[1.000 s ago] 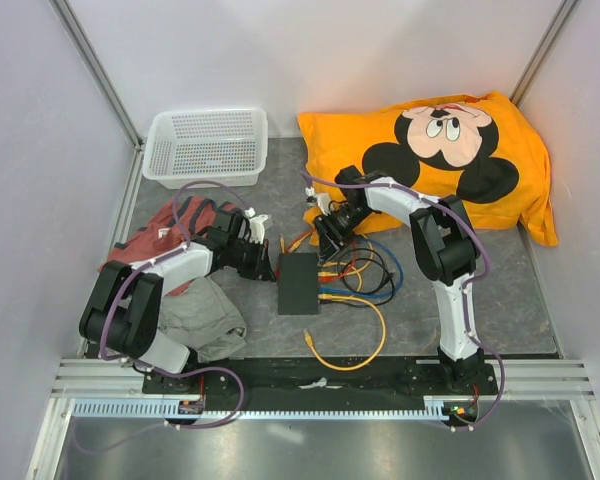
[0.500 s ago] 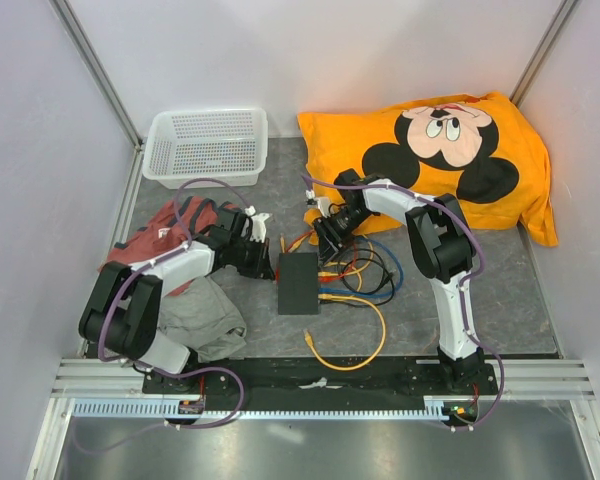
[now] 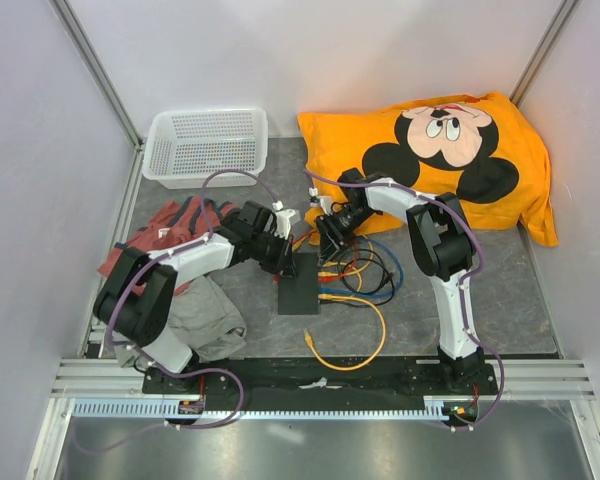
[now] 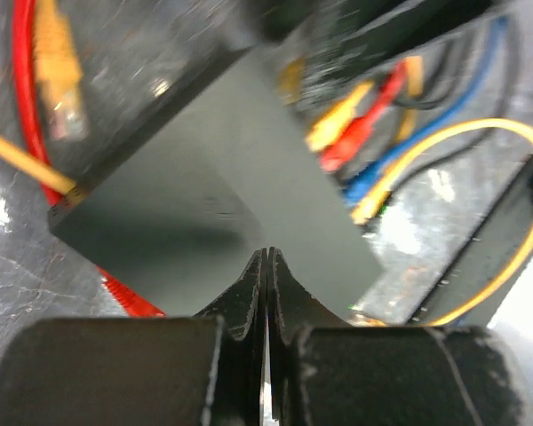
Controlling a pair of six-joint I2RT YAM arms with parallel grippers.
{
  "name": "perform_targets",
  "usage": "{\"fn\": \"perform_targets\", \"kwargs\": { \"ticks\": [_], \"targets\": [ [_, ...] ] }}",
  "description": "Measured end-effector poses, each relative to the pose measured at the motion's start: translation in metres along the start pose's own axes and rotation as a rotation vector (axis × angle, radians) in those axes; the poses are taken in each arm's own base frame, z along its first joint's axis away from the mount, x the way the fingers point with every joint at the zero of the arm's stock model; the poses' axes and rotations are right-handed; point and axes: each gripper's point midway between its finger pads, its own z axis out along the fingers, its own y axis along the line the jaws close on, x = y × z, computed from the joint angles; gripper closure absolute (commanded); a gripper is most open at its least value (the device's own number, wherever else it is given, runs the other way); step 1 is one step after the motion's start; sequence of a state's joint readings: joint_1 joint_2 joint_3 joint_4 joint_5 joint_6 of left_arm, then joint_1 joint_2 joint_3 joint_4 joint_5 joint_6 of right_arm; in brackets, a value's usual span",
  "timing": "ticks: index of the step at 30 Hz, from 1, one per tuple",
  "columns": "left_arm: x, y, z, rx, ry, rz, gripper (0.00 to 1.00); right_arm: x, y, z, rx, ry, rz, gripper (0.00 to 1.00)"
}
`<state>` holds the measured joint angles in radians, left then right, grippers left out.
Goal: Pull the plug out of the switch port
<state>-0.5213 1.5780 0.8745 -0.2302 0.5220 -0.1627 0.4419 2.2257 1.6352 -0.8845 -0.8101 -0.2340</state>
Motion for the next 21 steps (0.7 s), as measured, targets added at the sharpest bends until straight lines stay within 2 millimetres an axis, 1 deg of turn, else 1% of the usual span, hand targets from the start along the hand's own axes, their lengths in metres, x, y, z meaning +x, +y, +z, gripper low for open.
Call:
{"fn": "perform_targets", "kwargs": {
  "ticks": [2,3,10,15,21],
  "targets": [
    [0.008,0.008,0.008,-0.020,0.031,-0.026,0.99,-0.001,-0.001,-0.001,-0.002,-0.004,0.002,0.44],
    [0.009,0.008,0.010,-0.010,0.035,-0.034,0.98,-0.001,-0.001,-0.002,-0.002,-0.006,0.003,0.45],
    [0.001,0.011,0.013,-0.018,0.010,-0.024,0.98,-0.003,-0.003,-0.004,-0.002,-0.014,0.005,0.52],
    [-0.003,0.012,0.014,-0.022,-0.004,-0.016,0.99,-0.003,-0.004,-0.002,-0.013,-0.019,0.011,0.56],
    [-0.004,0.012,0.015,-0.028,-0.007,-0.011,0.98,-0.003,-0.005,0.002,-0.042,-0.019,0.039,0.56]
  ]
}}
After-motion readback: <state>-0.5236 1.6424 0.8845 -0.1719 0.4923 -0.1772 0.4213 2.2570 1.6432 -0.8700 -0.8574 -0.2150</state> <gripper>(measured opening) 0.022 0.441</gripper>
